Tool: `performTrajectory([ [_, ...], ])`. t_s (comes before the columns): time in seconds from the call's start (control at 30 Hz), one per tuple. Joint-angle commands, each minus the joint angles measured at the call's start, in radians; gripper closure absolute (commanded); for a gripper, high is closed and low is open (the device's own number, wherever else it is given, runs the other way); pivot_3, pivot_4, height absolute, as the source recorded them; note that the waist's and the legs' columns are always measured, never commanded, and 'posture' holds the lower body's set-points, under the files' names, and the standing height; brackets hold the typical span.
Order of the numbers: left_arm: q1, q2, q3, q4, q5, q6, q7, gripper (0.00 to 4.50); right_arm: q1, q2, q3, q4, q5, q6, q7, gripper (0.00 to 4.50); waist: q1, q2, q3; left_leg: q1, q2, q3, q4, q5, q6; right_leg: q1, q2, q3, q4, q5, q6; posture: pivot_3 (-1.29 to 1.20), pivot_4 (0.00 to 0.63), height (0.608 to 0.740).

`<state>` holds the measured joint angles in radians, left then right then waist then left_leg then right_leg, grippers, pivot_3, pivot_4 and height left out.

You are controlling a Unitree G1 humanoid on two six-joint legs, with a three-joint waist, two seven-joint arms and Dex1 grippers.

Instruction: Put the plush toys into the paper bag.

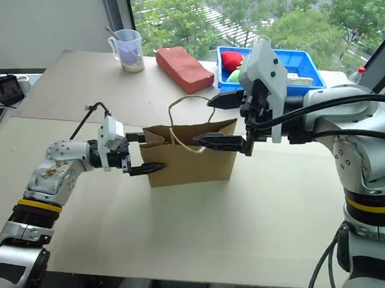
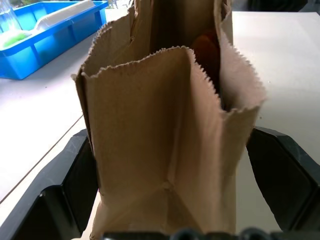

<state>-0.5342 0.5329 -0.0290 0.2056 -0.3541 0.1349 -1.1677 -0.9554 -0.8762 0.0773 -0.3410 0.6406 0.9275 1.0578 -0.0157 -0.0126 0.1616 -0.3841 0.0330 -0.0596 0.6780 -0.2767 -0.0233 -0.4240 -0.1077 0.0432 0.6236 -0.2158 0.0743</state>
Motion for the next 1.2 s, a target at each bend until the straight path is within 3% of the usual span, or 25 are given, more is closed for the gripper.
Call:
performTrajectory([
  [0.03, -0.028, -0.001, 0.016, 0.003, -0.012, -0.019, -0.010, 0.51, -0.031, -0.037, -0.032, -0.004, 0.003, -0.019, 0.034, 0.00, -0.001, 0.000, 0.000, 0.000, 0.000, 0.000, 0.000, 0.000, 0.000, 0.000, 0.000, 0.000, 0.000, 0.000, 0.000, 0.00, 0.150, 0.740],
  [0.1, -0.031, -0.001, 0.017, 0.004, -0.018, -0.014, -0.018, 1.20, -0.034, -0.039, -0.032, 0.000, 0.000, -0.021, 0.031, 0.00, -0.002, 0.000, 0.000, 0.000, 0.000, 0.000, 0.000, 0.000, 0.000, 0.000, 0.000, 0.000, 0.000, 0.000, 0.000, 0.00, 0.150, 0.740],
  [0.33, -0.056, -0.011, 0.017, 0.017, -0.026, 0.001, -0.038, 4.48, -0.043, -0.042, -0.046, 0.008, -0.001, -0.018, 0.017, 0.00, 0.000, 0.000, 0.000, 0.000, 0.000, 0.000, 0.000, 0.000, 0.000, 0.000, 0.000, 0.000, 0.000, 0.000, 0.000, 0.00, 0.150, 0.740],
  [0.57, -0.106, 0.053, 0.001, -0.003, -0.088, 0.141, -0.190, 4.48, -0.123, -0.181, -0.133, 0.110, 0.090, 0.062, 0.143, 0.00, 0.001, 0.000, 0.000, -0.001, 0.000, 0.000, 0.000, 0.000, 0.000, -0.001, 0.000, 0.000, 0.000, 0.000, 0.000, 0.00, 0.150, 0.740],
  [0.73, -0.157, 0.064, -0.036, 0.054, -0.064, 0.078, -0.315, 4.48, -0.091, -0.290, -0.091, 0.201, 0.044, 0.002, 0.272, 0.00, 0.000, 0.000, 0.000, -0.001, 0.000, 0.001, -0.001, -0.001, 0.001, 0.000, 0.000, 0.000, -0.002, 0.000, 0.000, 0.00, 0.150, 0.740],
  [1.03, -0.173, 0.001, -0.064, 0.184, 0.001, -0.057, -0.322, 4.48, -0.035, -0.255, -0.082, 0.143, 0.045, 0.006, 0.267, 0.00, -0.005, 0.000, 0.000, 0.000, 0.000, 0.002, 0.000, -0.001, 0.001, -0.001, 0.000, 0.001, 0.000, 0.000, 0.000, 0.00, 0.150, 0.740],
  [1.13, -0.154, 0.021, -0.047, 0.140, -0.010, -0.018, -0.305, 3.58, -0.036, -0.246, -0.079, 0.146, 0.037, 0.001, 0.259, 0.00, -0.003, 0.000, 0.000, -0.001, 0.000, 0.002, 0.000, -0.001, 0.001, -0.001, 0.000, 0.001, -0.001, 0.000, 0.000, 0.00, 0.150, 0.740],
  [1.2, -0.139, 0.069, -0.025, 0.066, -0.033, 0.043, -0.299, 2.68, -0.035, -0.239, -0.078, 0.154, 0.031, -0.006, 0.254, 0.00, -0.003, 0.000, 0.000, -0.001, 0.000, 0.002, 0.000, -0.001, 0.001, -0.001, 0.000, 0.001, -0.001, 0.000, 0.000, 0.00, 0.150, 0.740],
])
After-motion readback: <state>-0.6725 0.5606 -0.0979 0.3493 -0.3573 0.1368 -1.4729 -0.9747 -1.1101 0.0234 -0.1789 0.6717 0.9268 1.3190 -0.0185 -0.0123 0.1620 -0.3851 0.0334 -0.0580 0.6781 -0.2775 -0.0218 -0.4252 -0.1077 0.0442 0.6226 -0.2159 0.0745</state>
